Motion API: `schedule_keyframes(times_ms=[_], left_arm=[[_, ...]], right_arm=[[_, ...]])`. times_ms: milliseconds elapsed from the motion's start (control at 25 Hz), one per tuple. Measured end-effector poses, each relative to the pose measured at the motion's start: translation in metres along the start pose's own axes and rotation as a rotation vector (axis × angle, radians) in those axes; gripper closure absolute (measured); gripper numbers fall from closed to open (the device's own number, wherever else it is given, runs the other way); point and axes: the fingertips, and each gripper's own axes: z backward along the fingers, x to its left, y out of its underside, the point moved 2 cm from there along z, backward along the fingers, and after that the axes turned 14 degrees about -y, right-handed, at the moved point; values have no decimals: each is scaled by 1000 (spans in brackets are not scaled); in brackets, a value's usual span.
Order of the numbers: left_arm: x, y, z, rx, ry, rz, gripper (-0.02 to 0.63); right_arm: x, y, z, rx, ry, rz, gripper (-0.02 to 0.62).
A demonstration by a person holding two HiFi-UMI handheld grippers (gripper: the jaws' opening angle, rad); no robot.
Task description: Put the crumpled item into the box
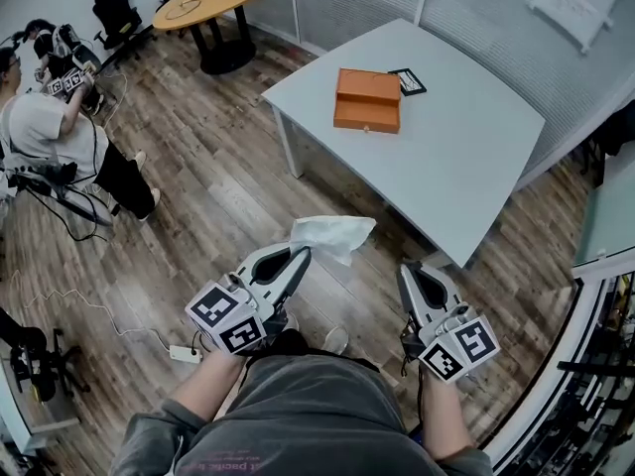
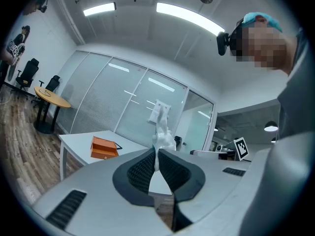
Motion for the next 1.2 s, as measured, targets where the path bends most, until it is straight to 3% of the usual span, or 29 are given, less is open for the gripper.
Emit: schedule_keyframes(times_ms=[520,1200], left_arm=[[-1,4,-21,-8,-25,12,569],[73,-17,-79,7,-7,34,569]], right_arm=[[-25,-2,0,9,-22,-5,591],[-76,-4,-74,22,12,-29,591]])
